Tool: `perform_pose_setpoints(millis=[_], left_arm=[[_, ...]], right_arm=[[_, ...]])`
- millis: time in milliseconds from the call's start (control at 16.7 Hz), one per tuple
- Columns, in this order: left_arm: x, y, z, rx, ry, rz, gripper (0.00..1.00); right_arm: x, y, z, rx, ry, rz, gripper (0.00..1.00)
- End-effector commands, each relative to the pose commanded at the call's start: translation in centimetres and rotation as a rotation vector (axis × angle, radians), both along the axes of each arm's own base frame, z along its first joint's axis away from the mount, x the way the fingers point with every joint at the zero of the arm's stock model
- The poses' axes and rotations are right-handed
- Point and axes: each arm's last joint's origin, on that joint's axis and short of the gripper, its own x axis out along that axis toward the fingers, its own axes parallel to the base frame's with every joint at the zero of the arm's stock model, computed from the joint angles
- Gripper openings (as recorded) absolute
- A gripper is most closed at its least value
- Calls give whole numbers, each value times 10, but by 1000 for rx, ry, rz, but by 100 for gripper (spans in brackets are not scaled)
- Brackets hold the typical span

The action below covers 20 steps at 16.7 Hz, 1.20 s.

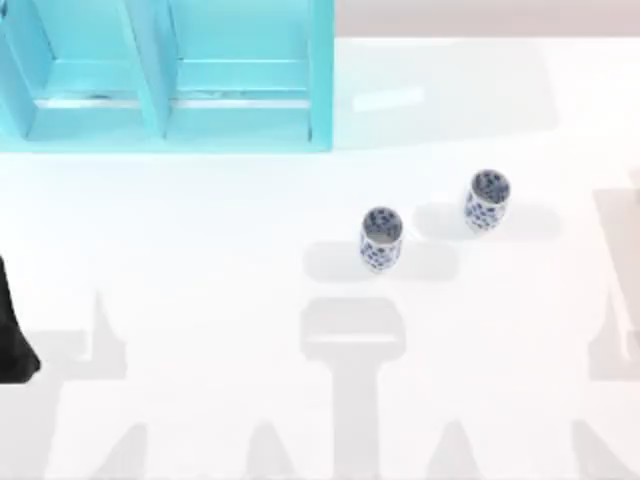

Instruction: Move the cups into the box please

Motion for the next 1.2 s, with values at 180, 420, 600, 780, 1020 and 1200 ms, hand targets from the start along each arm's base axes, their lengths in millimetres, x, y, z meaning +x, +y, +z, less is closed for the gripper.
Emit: perform_pose_setpoints(millis=[180,420,600,780,1020,1200], left_arm=[[0,0,0,0,0,0,100],[0,0,0,0,0,0,100],[0,0,0,0,0,0,100],[0,0,0,0,0,0,100],[0,0,0,0,0,0,100],[0,0,0,0,0,0,100]], right_arm=[[0,0,2,3,6,1,100],[2,2,29,46,100,13,100],[11,4,67,102,239,12,100],[34,8,111,158,430,-2,100],[99,25,158,199,745,-28,100],[167,53,167,191,1007,-53,100]])
